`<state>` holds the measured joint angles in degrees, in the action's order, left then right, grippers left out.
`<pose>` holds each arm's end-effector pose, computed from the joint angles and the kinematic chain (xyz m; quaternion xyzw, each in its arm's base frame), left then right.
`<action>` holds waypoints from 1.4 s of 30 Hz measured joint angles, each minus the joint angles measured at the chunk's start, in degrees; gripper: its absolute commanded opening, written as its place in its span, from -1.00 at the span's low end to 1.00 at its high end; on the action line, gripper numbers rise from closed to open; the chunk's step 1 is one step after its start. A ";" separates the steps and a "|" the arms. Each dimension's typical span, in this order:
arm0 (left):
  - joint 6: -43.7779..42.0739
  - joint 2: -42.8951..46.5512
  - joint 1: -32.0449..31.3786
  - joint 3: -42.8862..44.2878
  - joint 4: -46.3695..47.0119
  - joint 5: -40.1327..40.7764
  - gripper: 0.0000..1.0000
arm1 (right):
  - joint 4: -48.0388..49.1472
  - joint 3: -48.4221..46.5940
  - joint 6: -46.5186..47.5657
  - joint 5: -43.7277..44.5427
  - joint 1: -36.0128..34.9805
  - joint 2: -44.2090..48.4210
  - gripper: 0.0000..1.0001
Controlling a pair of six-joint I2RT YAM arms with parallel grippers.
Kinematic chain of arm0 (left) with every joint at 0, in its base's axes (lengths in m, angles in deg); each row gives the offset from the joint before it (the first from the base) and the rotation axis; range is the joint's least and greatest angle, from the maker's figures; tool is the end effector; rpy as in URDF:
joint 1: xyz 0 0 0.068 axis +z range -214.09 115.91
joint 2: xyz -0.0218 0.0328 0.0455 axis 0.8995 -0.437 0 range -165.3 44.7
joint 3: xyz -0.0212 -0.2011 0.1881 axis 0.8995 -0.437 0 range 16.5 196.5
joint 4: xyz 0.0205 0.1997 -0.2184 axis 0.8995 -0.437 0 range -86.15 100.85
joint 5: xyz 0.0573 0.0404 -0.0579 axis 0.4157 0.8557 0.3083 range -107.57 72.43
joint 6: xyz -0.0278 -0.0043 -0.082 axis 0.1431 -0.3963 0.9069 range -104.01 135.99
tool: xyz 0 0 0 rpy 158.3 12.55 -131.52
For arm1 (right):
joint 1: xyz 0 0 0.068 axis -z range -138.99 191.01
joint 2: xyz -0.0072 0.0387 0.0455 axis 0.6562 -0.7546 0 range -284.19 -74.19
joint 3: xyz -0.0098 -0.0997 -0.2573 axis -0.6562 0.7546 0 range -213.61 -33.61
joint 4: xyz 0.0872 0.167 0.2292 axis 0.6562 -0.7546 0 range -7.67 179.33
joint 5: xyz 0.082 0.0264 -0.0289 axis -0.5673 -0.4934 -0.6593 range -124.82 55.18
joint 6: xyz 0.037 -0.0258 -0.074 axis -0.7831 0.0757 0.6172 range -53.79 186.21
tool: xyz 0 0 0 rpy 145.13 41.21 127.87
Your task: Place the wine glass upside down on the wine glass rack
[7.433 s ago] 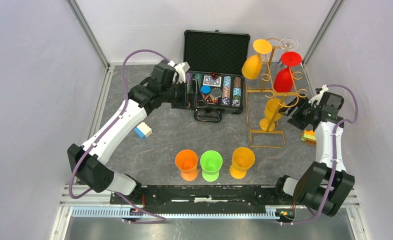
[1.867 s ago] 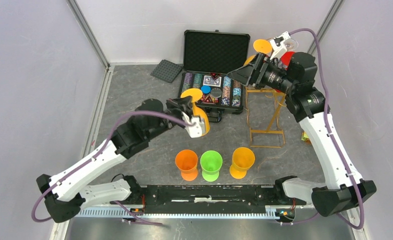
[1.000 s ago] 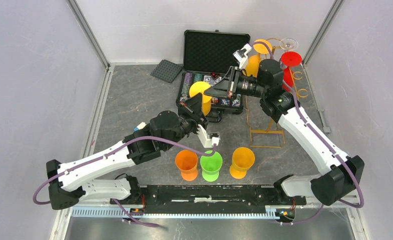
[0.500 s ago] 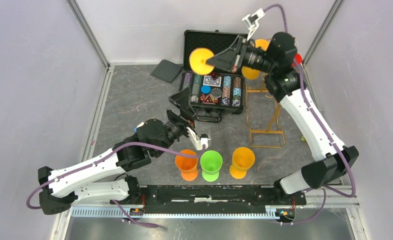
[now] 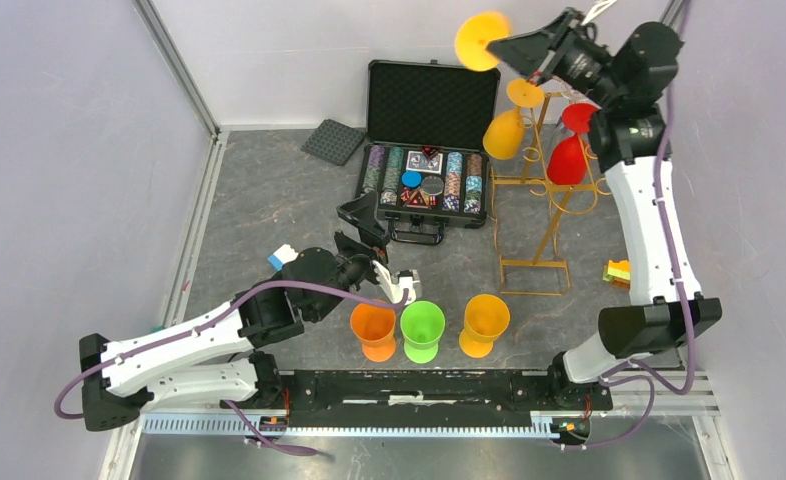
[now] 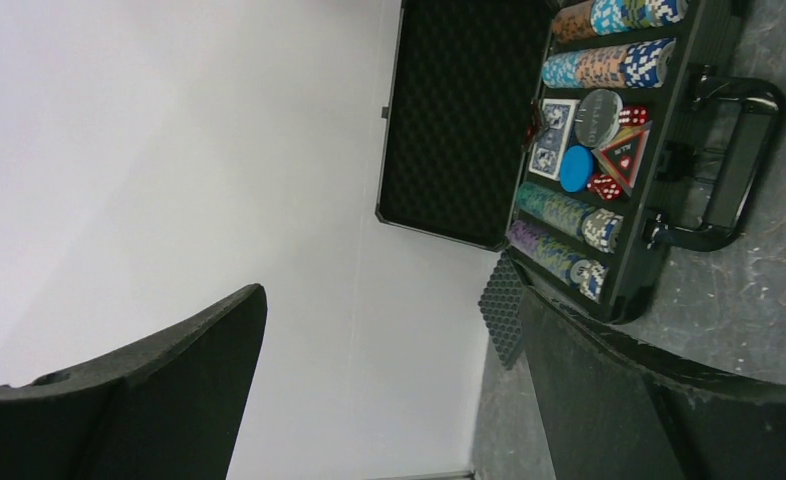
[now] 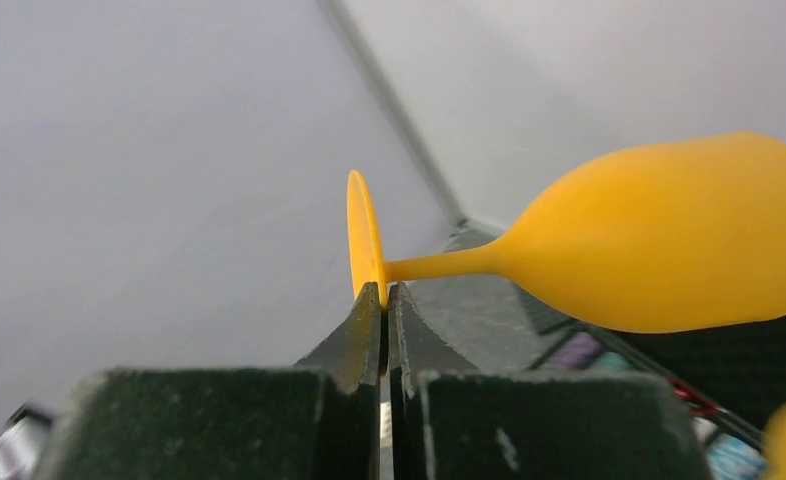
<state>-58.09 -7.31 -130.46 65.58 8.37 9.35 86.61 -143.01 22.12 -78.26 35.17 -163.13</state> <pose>0.1449 -0.2444 0.3564 0.6240 0.3908 0.2158 0.6414 0.3746 0.0913 0.5752 -0.1029 0.6155 0.5145 0.5881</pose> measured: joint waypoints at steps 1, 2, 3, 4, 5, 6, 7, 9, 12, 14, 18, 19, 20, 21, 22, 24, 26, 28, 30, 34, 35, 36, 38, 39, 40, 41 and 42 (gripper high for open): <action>0.81 -0.02 -0.02 -0.13 -0.13 -0.02 1.00 | -1.20 0.00 0.66 1.73 1.66 0.37 -1.00; 1.51 -0.02 -0.04 -0.31 -0.20 -0.04 1.00 | -2.86 0.02 1.60 4.31 3.48 0.98 -1.00; 2.38 -0.04 -0.04 -0.46 -0.39 -0.07 1.00 | -4.02 0.02 2.34 6.40 4.81 1.57 -1.00; 3.10 -0.13 -0.04 -0.55 -0.44 -0.07 1.00 | -5.42 0.04 3.30 8.59 6.34 2.40 -1.00; 3.87 -0.22 -0.04 -0.63 -0.44 -0.09 1.00 | -6.73 0.04 4.20 11.32 7.61 3.41 -1.00; 4.48 -0.28 -0.04 -0.70 -0.46 -0.11 1.00 | -7.96 0.04 5.18 13.64 8.70 4.39 -1.00; 5.29 -0.35 -0.04 -0.74 -0.57 -0.15 1.00 | -9.46 0.02 6.29 16.13 9.77 5.64 -1.00; 6.10 -0.46 -0.09 -0.76 -0.68 -0.31 1.00 | -12.66 -0.07 8.63 21.38 11.52 8.24 -1.00; 7.85 -0.44 -0.24 -1.36 -0.72 -0.52 1.00 | -17.49 -0.35 11.85 27.93 14.47 12.20 -1.00; 9.38 -0.46 -0.26 -1.68 -1.81 -0.52 1.00 | -19.78 0.96 13.09 30.60 16.65 15.15 -1.00; 13.03 -0.83 -0.28 -1.70 -3.02 0.55 1.00 | -25.16 6.05 14.45 33.20 20.09 20.48 -1.00; 14.47 -1.07 -0.26 -1.70 -3.37 1.11 1.00 | -26.91 7.69 14.75 33.42 20.98 21.66 -1.00; 15.54 -1.29 -0.26 -1.70 -3.52 1.53 1.00 | -28.68 9.07 15.08 33.44 21.70 22.56 -1.00; 17.05 -1.66 -0.26 -1.70 -3.65 1.84 1.00 | -30.45 10.32 15.32 33.29 22.47 23.12 -1.00; 19.06 -2.12 -0.26 -1.70 -3.80 2.12 1.00 | -32.11 11.23 15.54 33.16 22.99 23.41 -1.00; 23.19 -3.43 -0.26 -1.33 -5.05 2.51 1.00 | -34.95 13.31 15.89 31.26 25.00 23.61 -1.00; 27.47 -5.44 -0.26 -0.15 -6.62 2.51 1.00 | -37.27 15.96 16.02 27.56 28.09 23.67 -1.00; 31.78 -7.82 -0.26 1.70 -8.59 2.05 1.00 | -38.99 18.82 15.89 23.85 31.58 23.63 -1.00; 35.10 -9.64 -0.26 3.43 -10.12 0.98 1.00 | -39.69 21.18 15.37 20.85 33.70 23.52 -1.00; 40.28 -11.74 -0.26 6.47 -12.11 -0.70 1.00 | -37.70 25.09 12.39 13.64 34.84 23.54 -1.00; 40.94 -11.76 -0.26 6.78 -12.20 -0.79 1.00 | -37.20 25.62 11.91 12.66 34.82 23.54 -1.00; 41.59 -11.76 -0.26 7.06 -12.24 -0.94 1.00 | -36.48 26.25 11.13 11.26 34.84 23.54 -1.00; 42.80 -11.76 -0.26 7.58 -12.35 -1.09 1.00 | -34.95 27.43 9.57 8.92 34.84 23.50 -1.00; 43.23 -11.74 -0.26 7.65 -12.37 -1.11 1.00 | -34.27 27.74 9.09 8.20 34.84 23.50 -1.00; 43.80 -11.74 -0.26 7.65 -12.41 -1.11 1.00 | -33.66 27.96 8.50 7.41 34.84 23.50 -1.00; 44.35 -11.74 -0.26 7.65 -12.52 -1.16 1.00 | -32.98 28.13 7.98 6.75 34.84 23.50 -1.00; 44.74 -11.74 -0.26 7.65 -12.63 -1.20 1.00 | -32.22 28.24 7.50 6.12 34.84 23.47 -1.00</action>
<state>-13.35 -19.05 -130.72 73.23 -4.27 8.15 54.39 -114.78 29.61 -72.14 70.01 -139.66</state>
